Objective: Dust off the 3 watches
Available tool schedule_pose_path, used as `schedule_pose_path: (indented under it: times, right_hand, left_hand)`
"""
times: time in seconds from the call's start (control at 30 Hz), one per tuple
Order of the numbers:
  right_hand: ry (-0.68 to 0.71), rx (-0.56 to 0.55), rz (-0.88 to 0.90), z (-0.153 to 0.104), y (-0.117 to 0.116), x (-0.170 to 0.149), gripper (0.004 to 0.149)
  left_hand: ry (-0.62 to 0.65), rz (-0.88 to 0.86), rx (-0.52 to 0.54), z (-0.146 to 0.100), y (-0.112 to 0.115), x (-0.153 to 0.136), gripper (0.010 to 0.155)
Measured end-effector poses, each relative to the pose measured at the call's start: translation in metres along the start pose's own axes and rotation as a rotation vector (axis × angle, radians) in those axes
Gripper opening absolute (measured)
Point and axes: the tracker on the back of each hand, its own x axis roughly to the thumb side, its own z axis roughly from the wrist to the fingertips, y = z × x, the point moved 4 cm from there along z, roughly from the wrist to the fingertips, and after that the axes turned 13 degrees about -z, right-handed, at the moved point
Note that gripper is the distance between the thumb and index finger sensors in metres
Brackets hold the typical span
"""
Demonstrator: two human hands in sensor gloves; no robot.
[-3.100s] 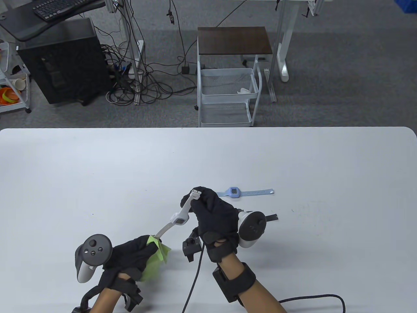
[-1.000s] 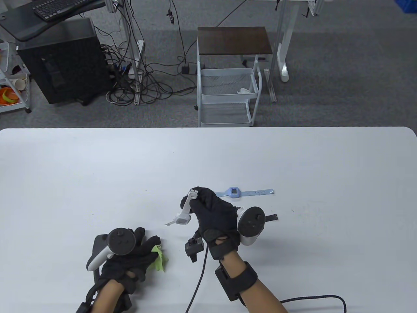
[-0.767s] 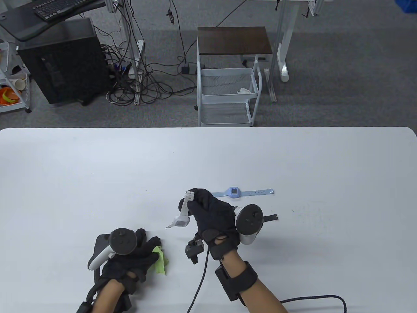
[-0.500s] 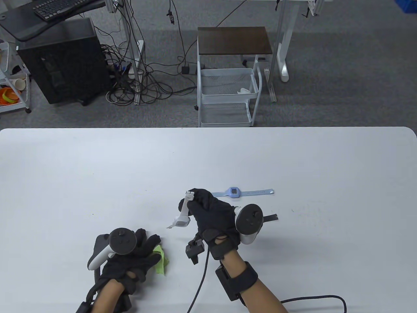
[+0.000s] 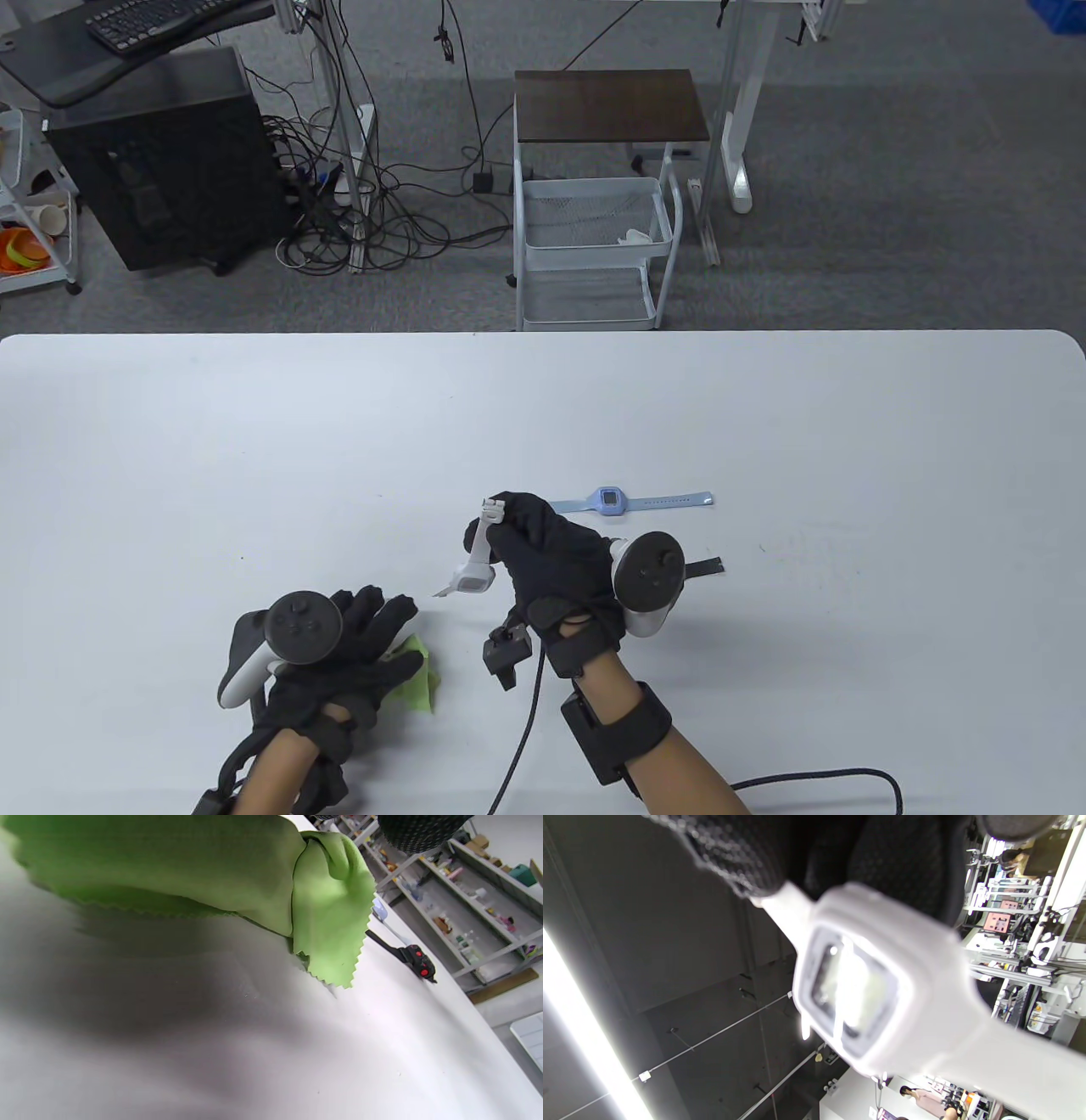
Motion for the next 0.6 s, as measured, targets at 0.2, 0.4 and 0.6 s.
schedule_pose_path:
  times: [0.2,0.4,0.6]
  right_hand:
    - [0.0,0.003,0.007,0.0,-0.001,0.0,0.042]
    - [-0.004,0.007,0.021,-0.001,-0.003,0.0,0.043]
    - [-0.013,0.022,0.046,-0.002,-0.007,0.001,0.043]
  left_hand:
    - [0.056,-0.043,0.042,-0.003,-0.004,0.005,0.077]
    - [0.131,-0.095,0.089,-0.007,-0.008,0.012,0.078]
    - [0.214,-0.09,0.154,-0.013,-0.013,0.022,0.08]
